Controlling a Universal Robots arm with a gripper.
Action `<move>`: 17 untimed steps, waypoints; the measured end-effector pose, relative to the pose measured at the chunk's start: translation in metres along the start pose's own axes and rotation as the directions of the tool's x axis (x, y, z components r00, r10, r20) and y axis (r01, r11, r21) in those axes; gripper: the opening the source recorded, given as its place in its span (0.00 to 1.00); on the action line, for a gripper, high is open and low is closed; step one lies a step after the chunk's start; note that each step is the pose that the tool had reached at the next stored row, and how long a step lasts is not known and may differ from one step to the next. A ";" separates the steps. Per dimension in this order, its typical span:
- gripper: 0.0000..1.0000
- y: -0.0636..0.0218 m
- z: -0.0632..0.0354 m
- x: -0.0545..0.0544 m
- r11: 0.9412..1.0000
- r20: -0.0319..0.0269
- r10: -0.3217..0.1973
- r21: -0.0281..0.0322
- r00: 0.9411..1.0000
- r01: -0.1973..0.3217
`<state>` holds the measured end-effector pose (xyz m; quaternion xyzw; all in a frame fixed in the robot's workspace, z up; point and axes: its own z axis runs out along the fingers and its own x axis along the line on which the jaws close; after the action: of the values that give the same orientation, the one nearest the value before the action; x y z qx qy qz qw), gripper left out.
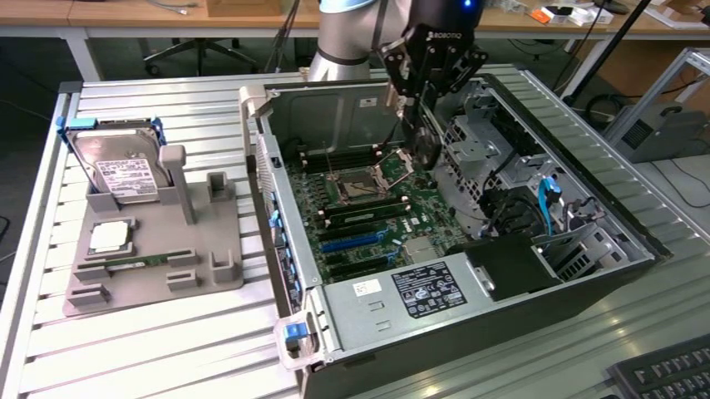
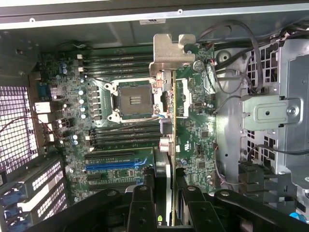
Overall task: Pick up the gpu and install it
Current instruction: 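Pick up the gpu and move the gpu toward the slot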
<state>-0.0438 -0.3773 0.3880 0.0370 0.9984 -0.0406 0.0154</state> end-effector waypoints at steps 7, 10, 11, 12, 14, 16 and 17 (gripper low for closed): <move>0.27 0.0003 0.0006 -0.004 1.000 0.000 0.000 0.001 1.000 0.000; 0.27 0.0004 0.0009 -0.005 1.000 0.000 0.000 0.001 1.000 0.000; 0.27 0.0005 0.0011 -0.005 1.000 0.000 0.000 0.001 1.000 0.000; 0.27 0.0006 0.0013 -0.006 1.000 0.000 0.000 0.002 1.000 0.000; 0.27 0.0007 0.0017 -0.007 1.000 0.000 0.000 0.002 1.000 0.000; 0.27 0.0009 0.0023 -0.009 1.000 0.000 0.000 0.003 1.000 0.000; 0.27 0.0010 0.0026 -0.010 1.000 0.000 0.000 0.003 1.000 0.000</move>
<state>-0.0335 -0.3773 0.3857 0.0370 0.9983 -0.0422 0.0155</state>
